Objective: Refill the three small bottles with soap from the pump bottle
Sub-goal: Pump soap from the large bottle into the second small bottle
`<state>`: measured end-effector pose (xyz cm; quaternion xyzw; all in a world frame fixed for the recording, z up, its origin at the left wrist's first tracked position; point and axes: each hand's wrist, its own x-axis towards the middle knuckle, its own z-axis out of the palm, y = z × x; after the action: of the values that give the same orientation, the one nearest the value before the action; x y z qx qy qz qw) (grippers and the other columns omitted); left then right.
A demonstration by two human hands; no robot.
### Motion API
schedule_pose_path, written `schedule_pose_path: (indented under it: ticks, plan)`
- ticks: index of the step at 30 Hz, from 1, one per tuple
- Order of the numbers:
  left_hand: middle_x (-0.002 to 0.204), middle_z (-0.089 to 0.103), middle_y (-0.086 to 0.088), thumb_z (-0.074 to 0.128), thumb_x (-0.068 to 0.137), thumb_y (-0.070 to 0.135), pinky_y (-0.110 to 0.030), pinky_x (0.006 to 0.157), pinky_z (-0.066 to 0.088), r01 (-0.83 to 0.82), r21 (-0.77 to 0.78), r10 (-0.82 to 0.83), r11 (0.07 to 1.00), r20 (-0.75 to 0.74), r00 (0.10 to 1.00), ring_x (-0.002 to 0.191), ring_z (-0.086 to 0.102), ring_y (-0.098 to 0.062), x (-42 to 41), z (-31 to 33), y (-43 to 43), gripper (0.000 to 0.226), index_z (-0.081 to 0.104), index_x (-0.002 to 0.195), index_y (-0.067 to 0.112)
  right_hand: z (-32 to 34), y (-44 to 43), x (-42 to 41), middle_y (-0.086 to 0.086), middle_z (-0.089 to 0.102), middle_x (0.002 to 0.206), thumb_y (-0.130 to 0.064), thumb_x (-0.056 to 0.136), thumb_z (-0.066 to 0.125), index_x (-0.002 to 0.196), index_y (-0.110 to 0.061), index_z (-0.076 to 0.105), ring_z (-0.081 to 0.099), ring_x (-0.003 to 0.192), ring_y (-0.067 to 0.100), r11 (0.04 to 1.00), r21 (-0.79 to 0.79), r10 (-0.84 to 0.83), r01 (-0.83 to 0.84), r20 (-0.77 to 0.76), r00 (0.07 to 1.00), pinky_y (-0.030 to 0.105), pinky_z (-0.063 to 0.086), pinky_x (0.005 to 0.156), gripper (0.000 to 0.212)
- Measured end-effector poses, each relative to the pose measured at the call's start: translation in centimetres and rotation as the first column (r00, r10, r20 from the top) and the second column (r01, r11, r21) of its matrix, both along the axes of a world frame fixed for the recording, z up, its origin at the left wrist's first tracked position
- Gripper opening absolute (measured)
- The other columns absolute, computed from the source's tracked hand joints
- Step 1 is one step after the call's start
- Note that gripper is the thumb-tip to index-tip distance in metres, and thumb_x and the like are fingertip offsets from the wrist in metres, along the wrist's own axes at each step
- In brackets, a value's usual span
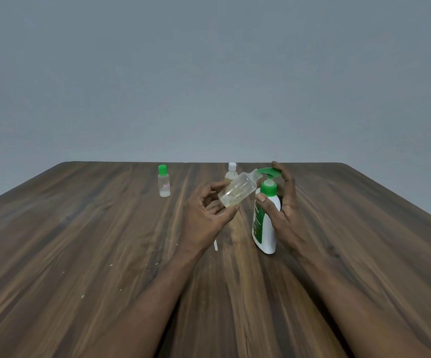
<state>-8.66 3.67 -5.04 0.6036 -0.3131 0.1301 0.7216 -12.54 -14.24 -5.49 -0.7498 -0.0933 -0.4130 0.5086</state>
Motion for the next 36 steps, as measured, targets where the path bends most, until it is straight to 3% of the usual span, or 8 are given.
schedule_pose_path:
  ticks: [3, 7, 9, 18, 23, 27, 33, 36]
  plan:
    - [0.111, 0.074, 0.01, 0.08, 0.077, -0.009, -0.022, 0.085, 0.058, -0.007, 0.007, 0.007, 1.0, 0.005, 1.0, 0.107, 0.071, -0.008, 0.2, -0.1, -0.1, 0.045, 0.067, 0.115, 0.011, -0.6, -0.1, 0.3, -0.01, 0.055, 0.135, -0.05, 0.09, 0.065, 0.146, -0.039, 0.03, 0.058, 0.122, 0.017, 0.999, -0.009, -0.034, 0.034, 0.01, 0.999, 0.049, 0.047, 0.102, 0.068]
    - [0.115, 0.073, 0.002, 0.08, 0.077, -0.009, -0.023, 0.085, 0.058, -0.017, 0.004, 0.017, 1.0, 0.002, 1.0, 0.107, 0.072, -0.01, 0.2, -0.2, -0.1, 0.045, 0.067, 0.117, 0.006, -0.9, -0.2, 0.6, -0.026, 0.049, 0.133, -0.048, 0.084, 0.071, 0.149, -0.035, 0.026, 0.056, 0.12, 0.004, 0.983, -0.137, -0.113, 0.121, 0.064, 0.992, 0.011, 0.042, 0.093, 0.08]
    - [0.113, 0.073, 0.005, 0.081, 0.077, -0.009, -0.021, 0.084, 0.058, -0.02, 0.008, 0.02, 1.0, 0.001, 1.0, 0.105, 0.072, -0.008, 0.2, -0.1, 0.0, 0.045, 0.068, 0.117, 0.008, -1.0, -0.2, 0.8, -0.027, 0.051, 0.13, -0.042, 0.08, 0.075, 0.149, -0.036, 0.025, 0.059, 0.113, 0.0, 0.975, -0.17, -0.135, 0.143, 0.061, 0.989, 0.006, 0.043, 0.085, 0.085]
    - [0.112, 0.072, 0.002, 0.08, 0.077, -0.011, -0.021, 0.085, 0.058, -0.023, 0.033, 0.023, 0.999, 0.005, 1.0, 0.104, 0.072, -0.007, 0.4, -0.4, 0.0, 0.044, 0.068, 0.117, 0.005, -1.1, 0.4, 0.4, -0.031, 0.052, 0.122, -0.041, 0.079, 0.074, 0.138, -0.041, 0.033, 0.062, 0.104, 0.0, 0.963, -0.153, -0.21, 0.222, 0.089, 0.974, 0.02, 0.052, 0.077, 0.072]
    - [0.112, 0.072, 0.005, 0.081, 0.077, -0.008, -0.019, 0.083, 0.057, -0.023, 0.024, 0.023, 0.999, -0.003, 1.0, 0.103, 0.071, -0.006, 0.2, -0.3, 0.0, 0.045, 0.069, 0.115, 0.011, -0.9, 0.4, 0.3, -0.03, 0.051, 0.125, -0.035, 0.078, 0.078, 0.141, -0.043, 0.029, 0.06, 0.107, -0.001, 0.961, -0.164, -0.212, 0.224, 0.091, 0.973, 0.013, 0.049, 0.081, 0.08]
    - [0.113, 0.073, 0.007, 0.082, 0.077, -0.007, -0.021, 0.084, 0.057, -0.008, 0.013, 0.008, 1.0, -0.011, 1.0, 0.105, 0.071, -0.008, 0.2, -0.1, -0.1, 0.045, 0.069, 0.114, 0.014, -0.9, 0.2, 0.4, -0.032, 0.049, 0.126, -0.037, 0.076, 0.079, 0.145, -0.039, 0.026, 0.06, 0.107, 0.0, 0.959, -0.189, -0.202, 0.21, 0.06, 0.978, 0.022, 0.051, 0.082, 0.087]
    - [0.111, 0.073, 0.007, 0.08, 0.077, -0.01, -0.022, 0.085, 0.058, -0.016, 0.017, 0.016, 1.0, -0.009, 1.0, 0.105, 0.072, -0.008, 0.3, -0.3, -0.1, 0.044, 0.067, 0.117, 0.004, -0.8, 0.2, 0.3, -0.032, 0.05, 0.126, -0.037, 0.078, 0.078, 0.142, -0.041, 0.028, 0.058, 0.107, -0.005, 0.964, -0.178, -0.185, 0.196, 0.074, 0.98, 0.005, 0.044, 0.079, 0.082]
    - [0.106, 0.072, 0.018, 0.078, 0.078, -0.012, -0.019, 0.084, 0.057, -0.011, 0.044, 0.011, 0.999, -0.004, 1.0, 0.104, 0.071, -0.005, 0.2, -0.3, 0.1, 0.044, 0.067, 0.116, 0.007, -1.0, 0.3, 0.3, -0.025, 0.056, 0.121, -0.04, 0.078, 0.078, 0.137, -0.045, 0.031, 0.061, 0.104, -0.001, 0.964, -0.159, -0.205, 0.214, 0.07, 0.976, 0.014, 0.049, 0.077, 0.076]
